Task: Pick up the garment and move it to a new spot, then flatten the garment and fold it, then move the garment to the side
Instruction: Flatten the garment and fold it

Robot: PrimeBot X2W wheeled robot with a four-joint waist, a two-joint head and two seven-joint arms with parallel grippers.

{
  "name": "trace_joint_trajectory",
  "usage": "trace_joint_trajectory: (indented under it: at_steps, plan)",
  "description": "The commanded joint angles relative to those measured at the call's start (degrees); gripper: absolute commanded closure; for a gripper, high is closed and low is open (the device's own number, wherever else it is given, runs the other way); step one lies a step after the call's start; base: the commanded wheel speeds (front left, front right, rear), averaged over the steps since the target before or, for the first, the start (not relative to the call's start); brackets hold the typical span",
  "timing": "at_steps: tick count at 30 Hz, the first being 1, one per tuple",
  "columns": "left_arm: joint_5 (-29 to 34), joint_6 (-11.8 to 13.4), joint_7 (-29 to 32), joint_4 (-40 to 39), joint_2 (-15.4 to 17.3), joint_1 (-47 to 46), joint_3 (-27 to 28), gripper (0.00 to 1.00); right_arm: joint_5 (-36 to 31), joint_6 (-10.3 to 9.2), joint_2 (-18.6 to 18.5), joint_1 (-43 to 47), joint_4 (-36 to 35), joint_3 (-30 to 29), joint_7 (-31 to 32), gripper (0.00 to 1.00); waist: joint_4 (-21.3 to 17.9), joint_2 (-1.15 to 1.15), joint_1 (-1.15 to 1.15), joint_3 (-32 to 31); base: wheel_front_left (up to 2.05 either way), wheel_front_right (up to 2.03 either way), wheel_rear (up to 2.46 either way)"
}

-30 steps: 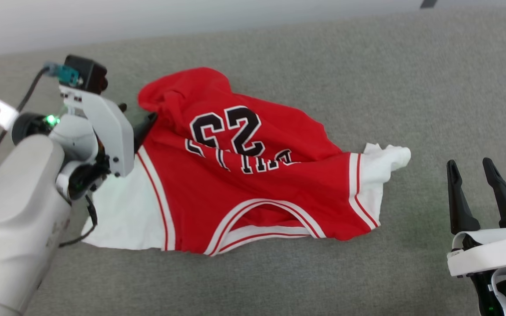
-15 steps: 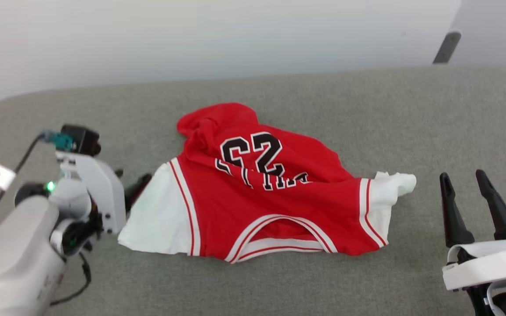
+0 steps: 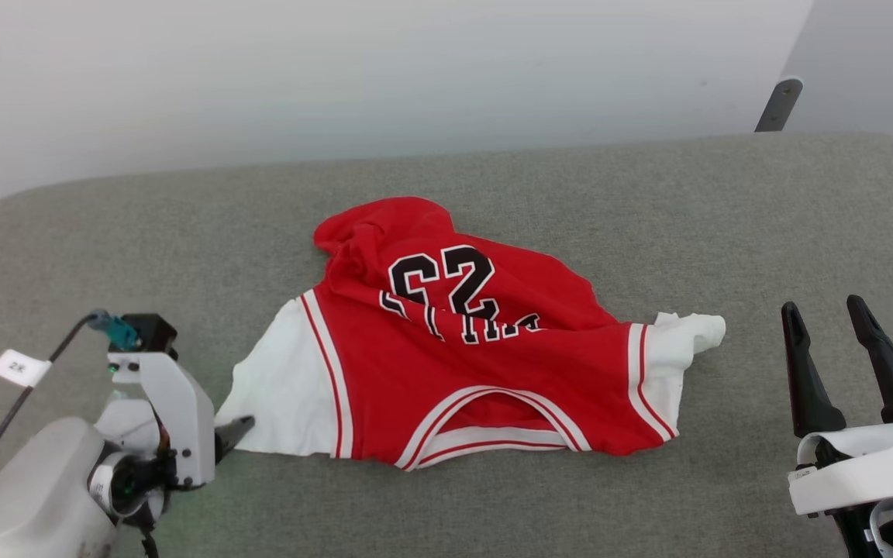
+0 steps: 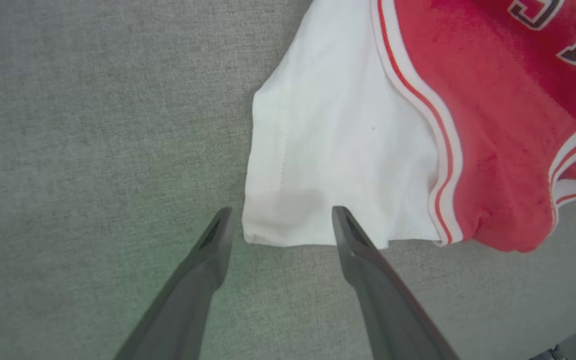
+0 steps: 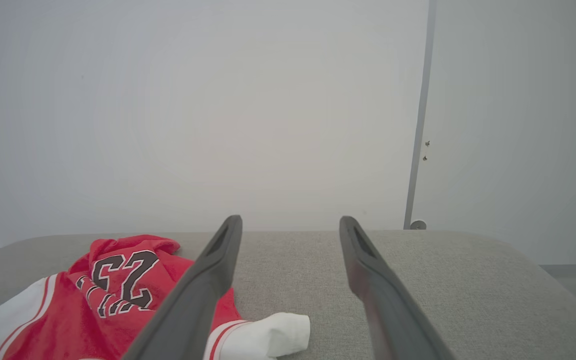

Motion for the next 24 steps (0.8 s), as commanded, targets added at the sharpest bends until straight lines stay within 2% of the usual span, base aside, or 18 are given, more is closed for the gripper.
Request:
trace_joint_trajectory:
  at_steps: [1, 7, 21, 22, 23, 24]
  plan:
    - [0.1, 0.5, 0.5, 0.7, 0.0, 0.7, -0.3, 0.0, -0.3, -0.01, -0.1, 0.9, -0.4, -0.3, 0.3, 0.0, -0.2, 0.0, 0.0, 0.3, 0.0, 0.0, 0.0]
    - [1.0, 0.7, 0.3, 4.1, -0.3, -0.2, -1.0, 0.0, -0.4, -0.01, -0.2, 0.7, -1.4, -0.5, 1.1, 0.0, -0.8, 0.0, 0.0, 1.0, 0.0, 0.0, 0.0]
    - [-1.1, -1.3, -0.6, 11.9, -3.5, -2.5, -0.6, 0.0, -0.2, -0.01, -0.8, 0.1, -2.2, -0.8, 3.1, 0.0, -1.5, 0.0, 0.0, 2.6, 0.0, 0.0, 0.0]
    - [-1.2, -1.4, -0.4, 12.5, -3.8, -2.6, -0.6, 0.53, -0.1, -0.01, -0.9, 0.0, -2.3, -0.8, 3.3, 0.0, -1.5, 0.0, 0.0, 2.7, 0.0, 0.0, 0.0]
    - [-1.1, -1.6, -0.2, 12.9, -4.0, -2.7, -0.8, 1.0, -0.1, -0.01, -0.9, -0.1, -2.4, -0.9, 3.5, 0.0, -1.5, 0.0, 0.0, 2.9, 0.0, 0.0, 0.0]
    - [-1.0, -1.6, -0.2, 13.3, -4.2, -2.9, -1.0, 1.0, 0.0, -0.01, -1.0, -0.2, -2.4, -0.9, 3.8, 0.0, -1.4, 0.0, 0.0, 3.1, 0.0, 0.0, 0.0]
